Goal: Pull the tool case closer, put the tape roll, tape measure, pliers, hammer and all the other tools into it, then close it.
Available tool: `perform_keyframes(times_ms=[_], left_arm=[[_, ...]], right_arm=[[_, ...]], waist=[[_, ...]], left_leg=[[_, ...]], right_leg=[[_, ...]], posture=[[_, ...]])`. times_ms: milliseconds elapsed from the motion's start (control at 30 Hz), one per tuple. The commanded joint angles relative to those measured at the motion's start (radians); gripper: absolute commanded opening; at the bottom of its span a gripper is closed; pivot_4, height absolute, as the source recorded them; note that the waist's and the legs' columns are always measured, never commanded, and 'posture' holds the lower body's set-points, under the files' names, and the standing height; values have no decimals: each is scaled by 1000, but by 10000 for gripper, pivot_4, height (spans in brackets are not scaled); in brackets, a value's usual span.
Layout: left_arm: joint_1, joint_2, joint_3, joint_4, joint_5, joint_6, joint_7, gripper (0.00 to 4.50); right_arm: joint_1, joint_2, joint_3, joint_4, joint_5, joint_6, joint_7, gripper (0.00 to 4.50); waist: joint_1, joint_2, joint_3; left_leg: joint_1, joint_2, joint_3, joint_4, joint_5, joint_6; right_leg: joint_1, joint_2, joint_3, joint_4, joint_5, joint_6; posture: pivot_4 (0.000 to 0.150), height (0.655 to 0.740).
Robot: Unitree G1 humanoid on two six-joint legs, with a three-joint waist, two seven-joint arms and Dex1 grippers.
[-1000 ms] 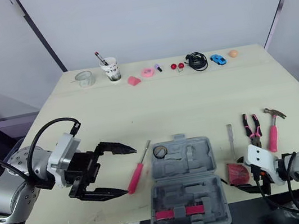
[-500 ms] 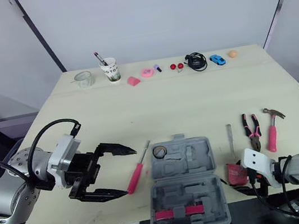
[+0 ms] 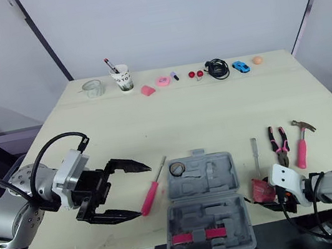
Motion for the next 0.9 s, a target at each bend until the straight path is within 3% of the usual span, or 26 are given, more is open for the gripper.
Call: perform_keyframes(times_ms=[33, 333, 600, 767, 900], left_arm=[[-5, 4, 22, 1, 0, -16, -15, 45000], [7, -3, 42, 24, -1, -35, 3, 45000], [33, -39, 71, 44, 14, -48, 65, 45000], [40, -44, 86, 42, 14, -47, 93, 45000], [57, -34, 108, 47, 22, -48, 104, 45000]], right_arm=[[17, -25, -10, 7, -29, 4, 0, 30200], [0, -170, -73, -216, 57, 228, 91, 30200], [-199, -296, -24, -370, 80, 486, 179, 30200], [-373, -277, 76, -393, 49, 588, 203, 30200], [-561, -181, 220, -366, -17, 656, 200, 30200]], waist=[[0, 0, 0], [13, 2, 1], [14, 3, 2], [18, 3, 2], [12, 3, 2]], left_leg=[[0, 0, 0, 0, 0, 0], [0, 0, 0, 0, 0, 0], [0, 0, 0, 0, 0, 0], [-1, 0, 0, 0, 0, 0], [-1, 0, 0, 0, 0, 0]], right_leg=[[0, 0, 0, 0, 0, 0], [0, 0, 0, 0, 0, 0], [0, 0, 0, 0, -2, -3], [-1, 0, -1, 0, -2, -3], [-2, -1, 0, 0, -2, -3]], posture=[[1500, 7400], [1500, 7400], [1500, 7400], [1500, 7400], [1500, 7400]])
